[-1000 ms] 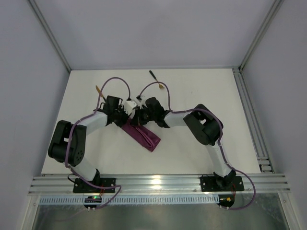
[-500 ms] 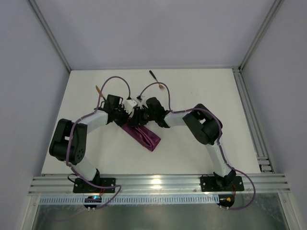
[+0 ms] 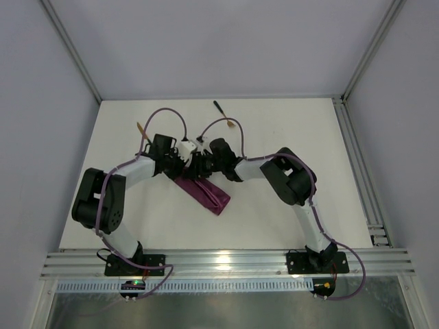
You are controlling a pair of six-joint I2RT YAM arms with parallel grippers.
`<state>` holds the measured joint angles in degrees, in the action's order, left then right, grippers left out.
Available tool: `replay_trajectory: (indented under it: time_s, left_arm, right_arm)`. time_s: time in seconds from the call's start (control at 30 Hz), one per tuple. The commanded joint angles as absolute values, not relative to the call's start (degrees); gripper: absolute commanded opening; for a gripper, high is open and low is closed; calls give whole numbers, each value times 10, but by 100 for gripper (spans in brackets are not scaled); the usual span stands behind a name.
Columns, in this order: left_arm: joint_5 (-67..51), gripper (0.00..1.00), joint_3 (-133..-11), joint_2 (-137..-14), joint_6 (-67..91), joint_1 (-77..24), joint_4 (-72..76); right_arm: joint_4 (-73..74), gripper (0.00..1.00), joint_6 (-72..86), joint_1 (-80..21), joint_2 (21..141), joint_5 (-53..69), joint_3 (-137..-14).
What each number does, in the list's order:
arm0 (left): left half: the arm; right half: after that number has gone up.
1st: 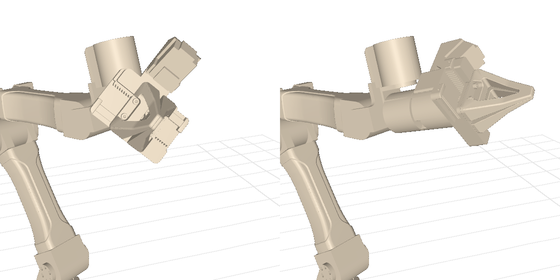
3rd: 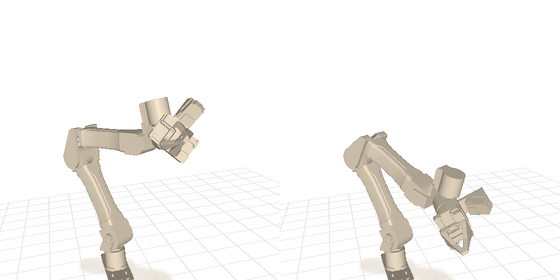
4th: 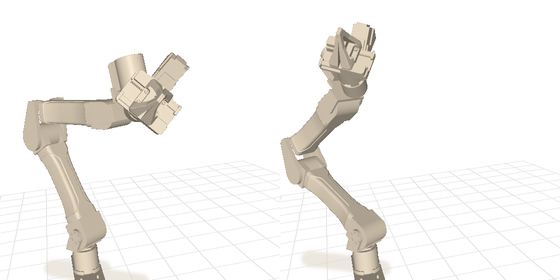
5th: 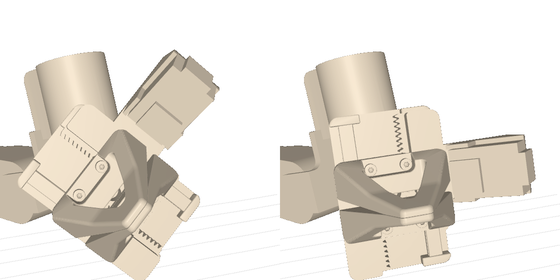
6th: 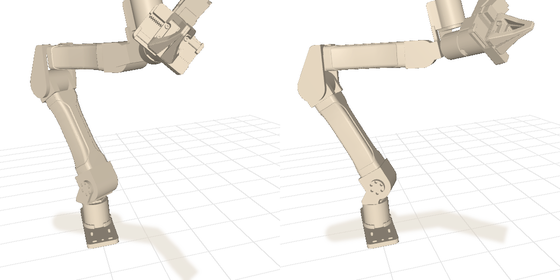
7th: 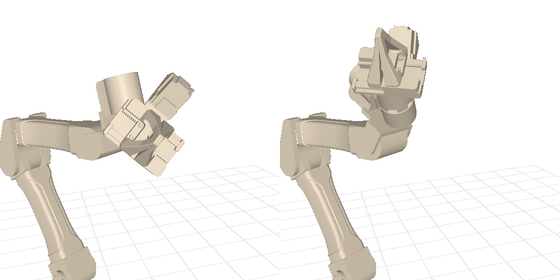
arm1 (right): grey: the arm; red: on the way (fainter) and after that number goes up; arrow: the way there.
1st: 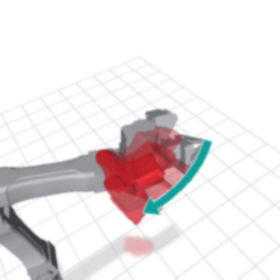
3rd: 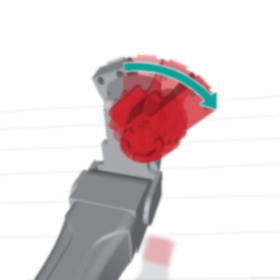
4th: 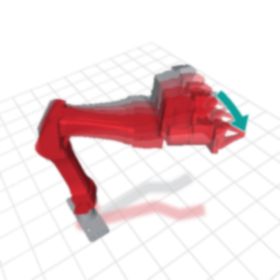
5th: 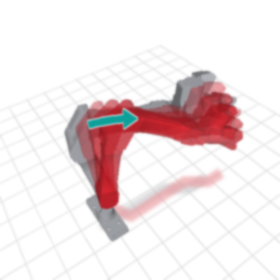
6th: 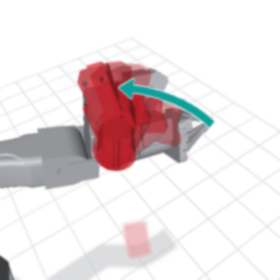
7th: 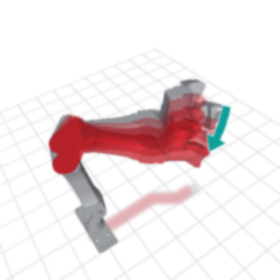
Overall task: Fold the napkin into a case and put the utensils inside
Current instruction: Grasp the top corner of the smaller rectangle folded napkin from the folded napkin.
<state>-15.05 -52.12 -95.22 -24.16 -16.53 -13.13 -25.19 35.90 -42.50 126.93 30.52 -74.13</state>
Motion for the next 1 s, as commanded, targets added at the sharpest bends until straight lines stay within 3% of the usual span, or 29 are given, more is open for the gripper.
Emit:
replay_trajectory:
  time_s: [0.0,0.1,0.23,0.3,0.33,0.43,0.53,0.73,0.97]
  left_arm:
    - [-152,0,-539,-969,-223,-167,-134]
    - [-154,0,-541,-970,-221,-167,-135]
    - [-177,1,-536,-961,-235,-167,-148]
    - [-180,15,-530,-943,-250,-166,-162]
    - [-176,25,-530,-934,-251,-166,-167]
    - [-175,31,-533,-888,-249,-159,-180]
    - [-164,31,-540,-860,-244,-149,-185]
    - [-154,18,-562,-909,-257,-149,-199]
    - [-108,21,-569,-947,-276,-166,-163]
  right_arm:
    - [-236,39,338,-439,1281,301,-766]
    - [-229,34,337,-439,1283,285,-766]
    - [-230,8,352,-432,1287,268,-764]
    - [-232,4,362,-426,1291,270,-766]
    - [-230,4,367,-421,1296,270,-765]
    - [-238,4,374,-416,1299,282,-759]
    - [-218,4,369,-415,1301,285,-769]
    - [-206,4,374,-415,1304,287,-774]
    - [-202,4,384,-417,1305,285,-777]
